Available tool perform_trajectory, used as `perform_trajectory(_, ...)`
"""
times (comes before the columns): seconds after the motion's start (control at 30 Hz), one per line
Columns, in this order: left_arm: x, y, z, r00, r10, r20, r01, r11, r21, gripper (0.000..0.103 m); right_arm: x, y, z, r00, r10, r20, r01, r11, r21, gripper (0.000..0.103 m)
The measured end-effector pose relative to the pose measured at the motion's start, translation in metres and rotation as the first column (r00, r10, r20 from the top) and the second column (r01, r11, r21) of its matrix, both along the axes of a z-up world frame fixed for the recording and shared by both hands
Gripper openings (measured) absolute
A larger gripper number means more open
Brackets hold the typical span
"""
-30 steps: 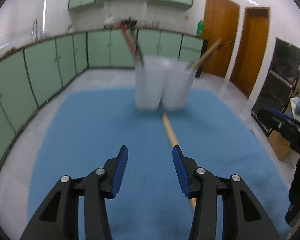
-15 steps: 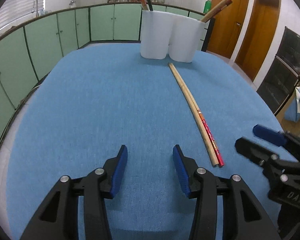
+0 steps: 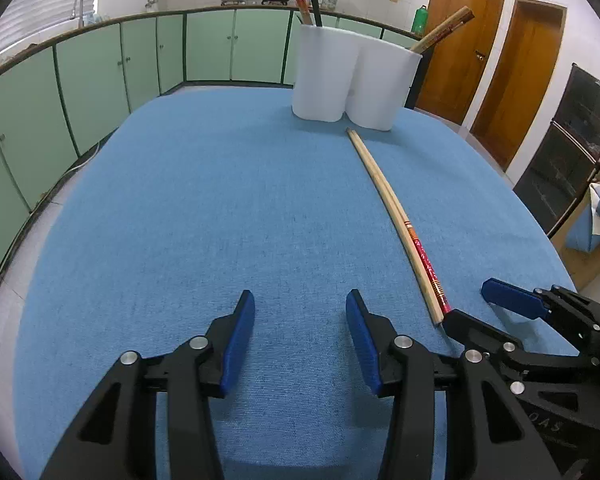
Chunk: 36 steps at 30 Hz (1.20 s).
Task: Organize utensils
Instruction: 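Return both open grippers to the last two chopsticks, then grasp the red chopstick with the right gripper while the left gripper grasps the plain wooden chopstick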
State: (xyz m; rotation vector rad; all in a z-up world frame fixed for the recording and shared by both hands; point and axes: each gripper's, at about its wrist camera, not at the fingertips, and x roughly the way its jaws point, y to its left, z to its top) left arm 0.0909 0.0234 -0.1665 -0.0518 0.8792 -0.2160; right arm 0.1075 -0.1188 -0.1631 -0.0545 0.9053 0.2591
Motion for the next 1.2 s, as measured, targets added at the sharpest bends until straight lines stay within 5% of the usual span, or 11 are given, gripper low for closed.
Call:
perform_trajectory(0.2, 0.000, 0.001, 0.000, 1.000, -0.007, -0.001, 0.007, 1.000, -0.008, 0.050, 0.000, -0.009, 0.001, 0.999, -0.046, 0.019, 0.047, 0.997, -0.056, 0.052)
perform_trajectory(0.5, -0.001, -0.002, 0.000, 1.000, -0.007, 0.002, 0.007, 1.000, 0.007, 0.050, -0.008, -0.017, 0.002, 1.000, -0.013, 0.012, 0.013, 0.998, 0.059, 0.043)
perform_trajectory(0.63, -0.001, -0.002, 0.000, 1.000, -0.007, 0.003, 0.007, 1.000, 0.008, 0.050, -0.005, -0.010, 0.001, 1.000, -0.015, 0.008, 0.014, 0.999, 0.037, 0.033)
perform_trajectory(0.8, 0.000, -0.005, 0.000, 1.000, -0.009, 0.002, 0.009, 1.000, 0.019, 0.052, -0.002, -0.006, 0.000, 1.000, -0.018, 0.007, 0.018, 1.000, 0.018, 0.006)
perform_trajectory(1.2, -0.002, -0.027, 0.006, 0.999, -0.039, 0.016, 0.039, 0.999, 0.000, 0.053, -0.002, -0.048, 0.002, 0.991, -0.135, 0.011, 0.135, 0.990, 0.033, 0.005)
